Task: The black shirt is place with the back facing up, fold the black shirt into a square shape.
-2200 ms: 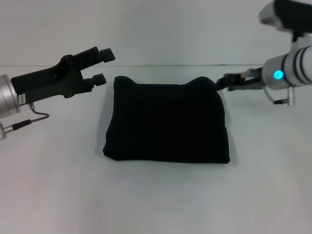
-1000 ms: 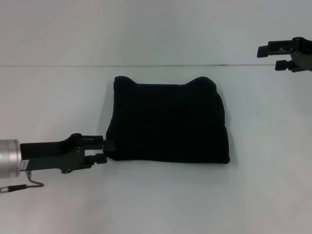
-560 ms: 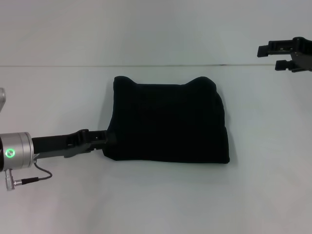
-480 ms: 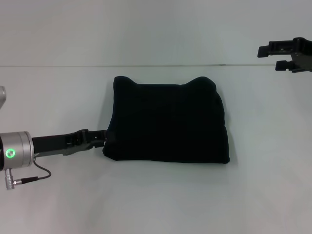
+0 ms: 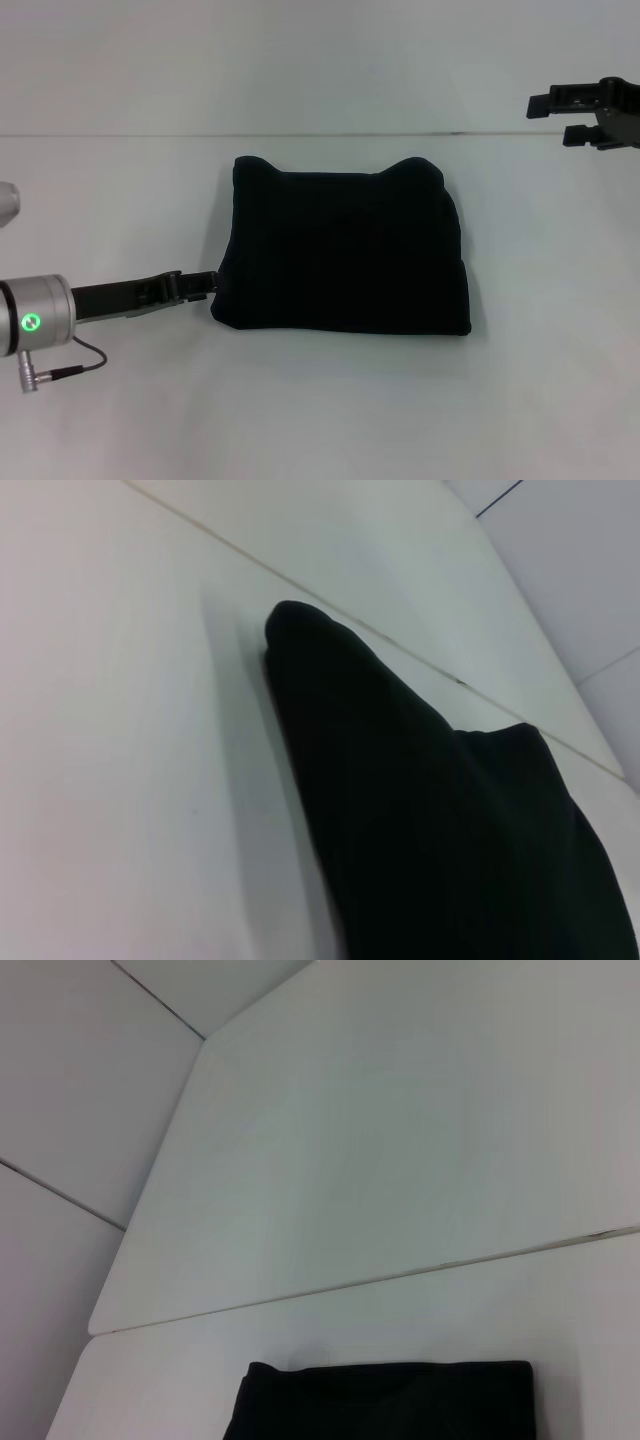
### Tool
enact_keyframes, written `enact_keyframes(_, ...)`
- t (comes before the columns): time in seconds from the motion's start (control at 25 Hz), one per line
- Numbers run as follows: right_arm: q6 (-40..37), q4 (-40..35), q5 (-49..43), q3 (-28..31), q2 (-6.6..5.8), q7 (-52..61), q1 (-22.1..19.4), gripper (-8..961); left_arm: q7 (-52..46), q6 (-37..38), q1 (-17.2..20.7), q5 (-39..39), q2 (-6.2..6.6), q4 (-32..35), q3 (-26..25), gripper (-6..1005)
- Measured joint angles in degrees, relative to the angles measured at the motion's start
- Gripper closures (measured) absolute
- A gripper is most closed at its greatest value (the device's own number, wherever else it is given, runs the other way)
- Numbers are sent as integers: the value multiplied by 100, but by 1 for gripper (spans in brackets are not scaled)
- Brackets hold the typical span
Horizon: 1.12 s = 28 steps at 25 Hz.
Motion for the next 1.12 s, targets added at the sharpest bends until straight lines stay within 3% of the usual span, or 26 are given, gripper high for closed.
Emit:
enact_keyframes(0.12,-2,0,-1,0,1,-3,-8,54,12,28,-22,-26,-10,-38,-11,452)
enact_keyframes(0.36,1,0,11,0,3,-13,-19,54,-150,-42,-11,-13,13,-67,5,319)
enact_keyframes(0.68,6,0,19,0,3,-22,-20,55,-121,-252,-17,20,-37,-200,80,248)
enact_keyframes(0.92,7,0,23,9,3,-30,-20,56,-490,-161,-14,28,-46,-239,119,258)
enact_keyframes(1.12,7,0,23,19,3,-39,-27,56,-1332,-142,-90,112,31,-378,131,264)
